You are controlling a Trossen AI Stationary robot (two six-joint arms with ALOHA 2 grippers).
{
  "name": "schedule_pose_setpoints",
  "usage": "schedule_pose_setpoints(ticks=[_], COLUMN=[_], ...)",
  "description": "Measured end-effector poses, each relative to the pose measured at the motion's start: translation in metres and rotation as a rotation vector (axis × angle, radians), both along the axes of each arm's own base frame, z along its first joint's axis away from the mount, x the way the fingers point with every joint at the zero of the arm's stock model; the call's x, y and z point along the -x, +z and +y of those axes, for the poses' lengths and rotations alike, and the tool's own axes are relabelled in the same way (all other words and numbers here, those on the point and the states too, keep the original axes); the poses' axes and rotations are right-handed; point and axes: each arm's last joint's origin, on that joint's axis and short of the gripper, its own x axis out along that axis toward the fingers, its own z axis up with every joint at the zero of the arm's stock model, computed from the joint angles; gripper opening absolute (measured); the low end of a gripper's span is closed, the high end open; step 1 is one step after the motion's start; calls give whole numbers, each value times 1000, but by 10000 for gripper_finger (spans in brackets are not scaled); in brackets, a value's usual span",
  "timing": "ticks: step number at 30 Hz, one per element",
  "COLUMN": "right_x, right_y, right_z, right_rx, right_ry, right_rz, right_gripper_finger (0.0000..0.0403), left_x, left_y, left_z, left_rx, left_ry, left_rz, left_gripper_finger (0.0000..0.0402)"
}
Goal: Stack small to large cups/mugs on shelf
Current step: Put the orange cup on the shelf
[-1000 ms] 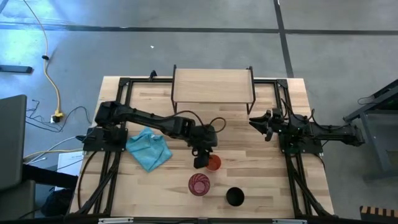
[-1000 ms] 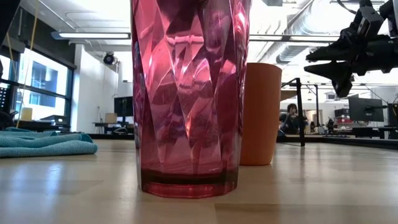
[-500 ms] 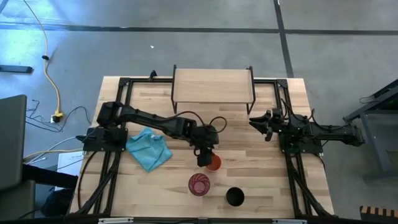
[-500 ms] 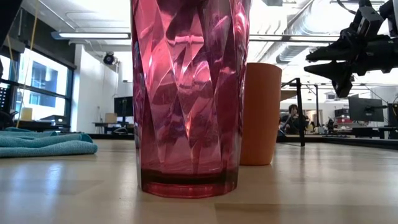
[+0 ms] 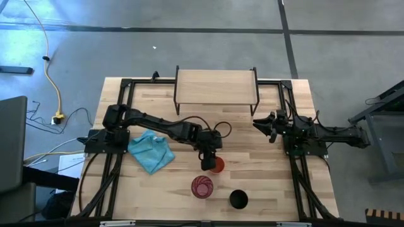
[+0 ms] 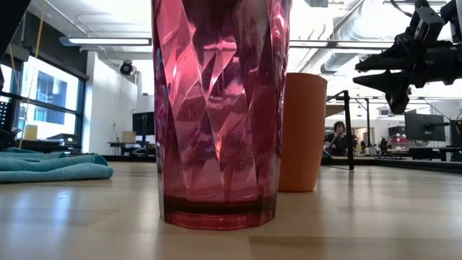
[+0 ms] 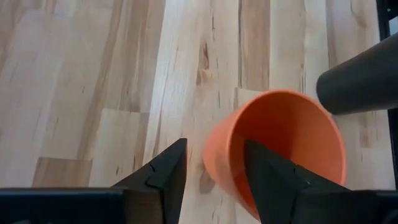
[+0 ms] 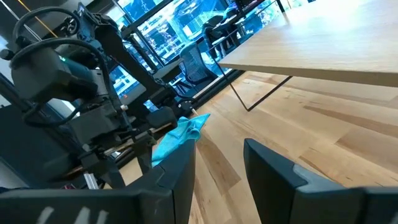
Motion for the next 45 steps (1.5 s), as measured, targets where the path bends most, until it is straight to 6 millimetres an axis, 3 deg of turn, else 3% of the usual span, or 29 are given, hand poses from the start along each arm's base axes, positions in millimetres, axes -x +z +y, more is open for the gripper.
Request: schedule_pose_setpoints(ticks=[16, 25, 35, 41, 45], right_x=[0, 0, 0, 0, 0], right_y=[0, 0, 0, 0, 0], right_z=[0, 0, 0, 0, 0], right_rx=[0, 0, 0, 0, 0], right_ry=[0, 0, 0, 0, 0], right_rz=[0, 0, 0, 2, 3], right_gripper_finger=[129, 129, 129, 129, 129], left_x=[1, 3, -1, 1, 4], left_y=[-1, -1, -17, -11, 0], left_z=[-1, -1, 0, 2, 7], left_rx=[26, 32, 37, -23, -21], left_ry=[-27, -31, 12, 50, 63], left_rz=[11, 30, 77, 63, 41], left_gripper_finger=[80, 76, 75, 10, 6])
